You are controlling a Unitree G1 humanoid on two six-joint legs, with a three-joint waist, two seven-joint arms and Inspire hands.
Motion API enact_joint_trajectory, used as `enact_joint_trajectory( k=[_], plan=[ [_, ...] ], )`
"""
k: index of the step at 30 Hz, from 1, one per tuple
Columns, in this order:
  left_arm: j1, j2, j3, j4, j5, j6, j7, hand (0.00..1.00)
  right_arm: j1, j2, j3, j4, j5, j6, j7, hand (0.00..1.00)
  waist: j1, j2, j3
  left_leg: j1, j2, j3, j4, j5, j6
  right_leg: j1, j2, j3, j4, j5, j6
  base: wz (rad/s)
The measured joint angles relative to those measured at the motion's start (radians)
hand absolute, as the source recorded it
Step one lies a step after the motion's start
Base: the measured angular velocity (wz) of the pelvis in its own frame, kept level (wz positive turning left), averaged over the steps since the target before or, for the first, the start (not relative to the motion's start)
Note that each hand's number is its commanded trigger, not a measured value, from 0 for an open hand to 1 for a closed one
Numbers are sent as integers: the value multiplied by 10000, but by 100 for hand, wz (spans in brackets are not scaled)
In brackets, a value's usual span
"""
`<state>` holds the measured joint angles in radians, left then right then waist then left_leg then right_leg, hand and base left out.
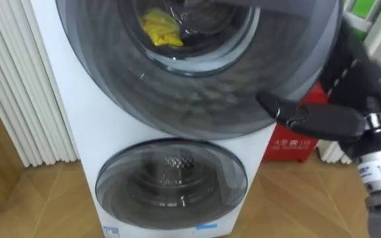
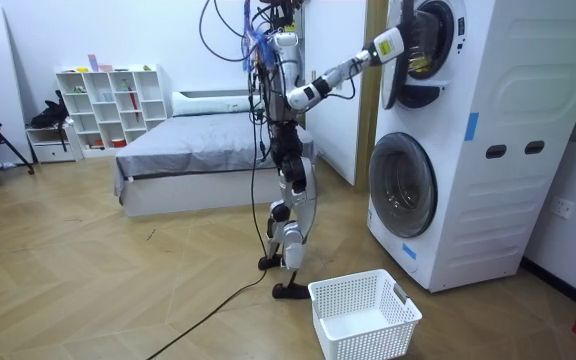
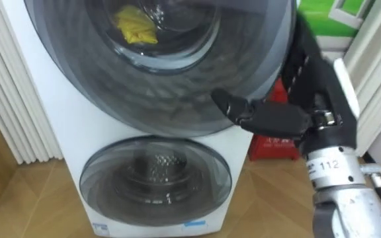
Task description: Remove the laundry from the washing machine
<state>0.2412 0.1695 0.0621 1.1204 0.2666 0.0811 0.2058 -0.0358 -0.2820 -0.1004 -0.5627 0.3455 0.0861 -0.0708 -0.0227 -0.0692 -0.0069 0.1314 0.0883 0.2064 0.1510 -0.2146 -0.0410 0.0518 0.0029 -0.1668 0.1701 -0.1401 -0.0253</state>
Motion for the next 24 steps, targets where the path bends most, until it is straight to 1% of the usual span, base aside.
enact_joint_trajectory(
  k=[1, 3, 7, 10, 12, 13, 15, 16, 17, 18, 21, 24],
  plan=[
    [3, 0, -11, 0, -1, -4, 4, 0, -33, 0, -6, -51, 5, -34, -2, 0, 5, -2, -1, 0, 0, 0, 2, 0, 0, 1, 0, -4, -2, 0, 0, 0],
    [36, 7, -61, 0, -9, -16, 8, 0, -53, 5, -6, -83, 25, -228, -4, 0, 2, -27, -12, 4, -1, 2, 7, 0, 0, 6, -4, -8, -9, 0, 0, 0],
    [14, 11, -72, 4, -17, -80, -2, 0, -118, 4, -8, -87, 186, -256, -20, 0, 4, -95, -43, 10, -1, 12, 7, 0, 0, 18, -7, -23, -15, 0, 0, 0],
    [12, 16, -67, -4, -15, -232, -6, 0, -536, -11, -94, -123, 582, -255, -111, 0, -9, -115, -35, 13, -2, 34, 7, 0, 1, 10, -9, -12, -10, -1, 1, 0],
    [8, 26, -67, 7, -11, -313, -6, 0, -1226, -168, -107, -192, 668, -264, -249, 0, -55, -126, -29, 11, -2, 31, 9, 0, 0, 11, -8, -7, -11, -2, -1, 0],
    [6, 26, -67, 9, -9, -341, -6, 0, -1378, -237, -111, -213, 665, -281, -250, 0, -58, -128, -29, 10, -2, 26, 8, 0, 0, 12, -8, -7, -12, -3, -1, 0],
    [-16, 26, -67, 30, -9, -412, -6, 0, -1923, -399, -111, -405, 671, -434, -135, 0, -60, -138, -15, 9, -3, 19, 8, 0, 0, 18, -2, 1, -22, -5, -1, 0],
    [-20, 27, -68, 31, -9, -421, -3, 0, -2013, -395, -101, -509, 668, -464, -112, 0, -62, -113, 4, 3, -3, 5, 9, 0, 0, 22, -2, -6, -27, -6, -1, 6],
    [-21, 28, -70, 32, -9, -433, 0, 0, -2102, -391, -101, -605, 668, -607, -87, 0, -63, -128, 3, -10, -4, -41, 9, 0, 0, 36, -4, -28, -30, -8, 1, 7],
    [-82, 31, -71, 40, -12, -434, 0, 0, -2151, -385, -102, -722, 685, -684, 17, 0, -64, -162, 7, -15, -4, -61, 9, 0, 0, 40, -5, -37, -35, -10, 1, 6],
    [-92, 32, -78, 42, -9, -428, -1, 0, -2152, -365, -90, -788, 773, -944, 468, 0, -55, -169, 12, 3, -3, -49, 10, 0, 0, 39, -2, -21, -26, -10, 0, -3],
    [-93, 53, -77, 44, -9, -402, -1, 0, -2130, -359, -51, -775, 767, -1068, 790, 0, -52, -186, 11, 18, 0, -31, 10, 0, 0, 34, 2, -2, -16, -8, -2, -3]
  ],
)
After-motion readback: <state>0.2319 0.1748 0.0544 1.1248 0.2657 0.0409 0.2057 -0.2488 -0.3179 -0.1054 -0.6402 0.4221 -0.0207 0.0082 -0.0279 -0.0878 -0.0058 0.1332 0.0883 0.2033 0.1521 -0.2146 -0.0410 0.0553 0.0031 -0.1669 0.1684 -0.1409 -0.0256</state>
